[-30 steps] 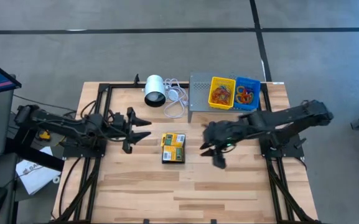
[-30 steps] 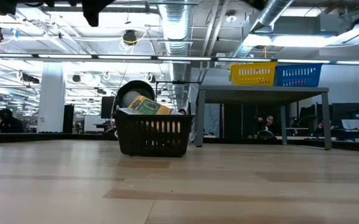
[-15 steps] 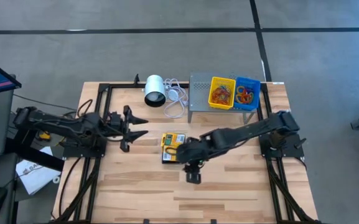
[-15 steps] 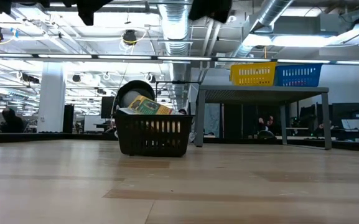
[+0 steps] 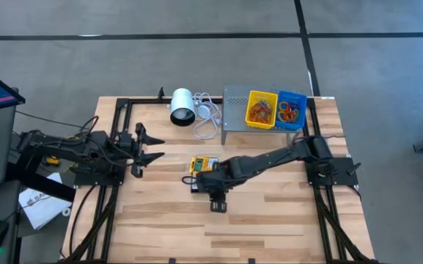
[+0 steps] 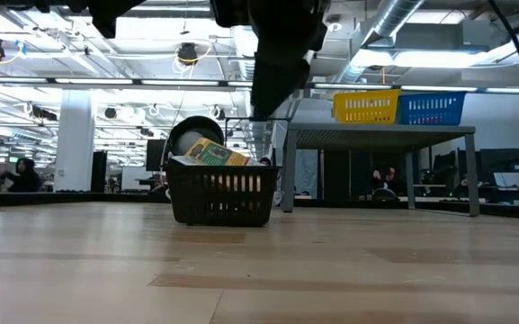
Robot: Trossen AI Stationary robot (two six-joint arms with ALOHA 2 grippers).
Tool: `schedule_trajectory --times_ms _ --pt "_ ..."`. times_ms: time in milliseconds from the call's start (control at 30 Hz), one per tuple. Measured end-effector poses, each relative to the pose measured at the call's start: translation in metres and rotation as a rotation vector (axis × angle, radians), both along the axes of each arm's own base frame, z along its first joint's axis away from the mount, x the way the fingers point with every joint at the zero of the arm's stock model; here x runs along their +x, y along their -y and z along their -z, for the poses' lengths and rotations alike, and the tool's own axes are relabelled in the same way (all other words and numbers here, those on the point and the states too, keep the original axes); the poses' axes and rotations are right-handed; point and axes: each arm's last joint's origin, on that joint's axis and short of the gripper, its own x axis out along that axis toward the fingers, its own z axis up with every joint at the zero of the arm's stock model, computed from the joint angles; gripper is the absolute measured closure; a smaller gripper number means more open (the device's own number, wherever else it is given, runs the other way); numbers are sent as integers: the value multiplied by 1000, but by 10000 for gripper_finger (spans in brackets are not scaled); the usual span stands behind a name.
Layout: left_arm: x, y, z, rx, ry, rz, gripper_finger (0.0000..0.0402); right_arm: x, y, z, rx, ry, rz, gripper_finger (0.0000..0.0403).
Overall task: Pick & Place Office Desk Supplies
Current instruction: Put the black basket filled with crayons on the shelf
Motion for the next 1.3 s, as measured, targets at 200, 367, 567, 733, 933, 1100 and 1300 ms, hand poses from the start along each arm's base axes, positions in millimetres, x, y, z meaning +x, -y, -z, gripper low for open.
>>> schedule_trajectory --times_ms 200,367,567,733,933,1100,1300 --pt "-4 -1 0 -2 12 0 206 4 8 4 7 -1 21 231" --pt "-3 0 0 -2 11 0 206 8 7 12 5 -9 12 214" --pt "-3 0 0 -2 11 1 206 10 7 25 -11 -55 7 208" --pt "-3 0 0 -2 11 0 206 13 6 45 -28 -108 -8 208" --pt "-3 0 0 -2 11 1 206 16 6 62 -44 -144 -20 215" --pt "-3 0 0 -2 12 1 206 19 9 69 -48 -152 -24 221" --pt "-3 0 0 -2 14 1 206 24 13 67 -39 -111 -10 232"
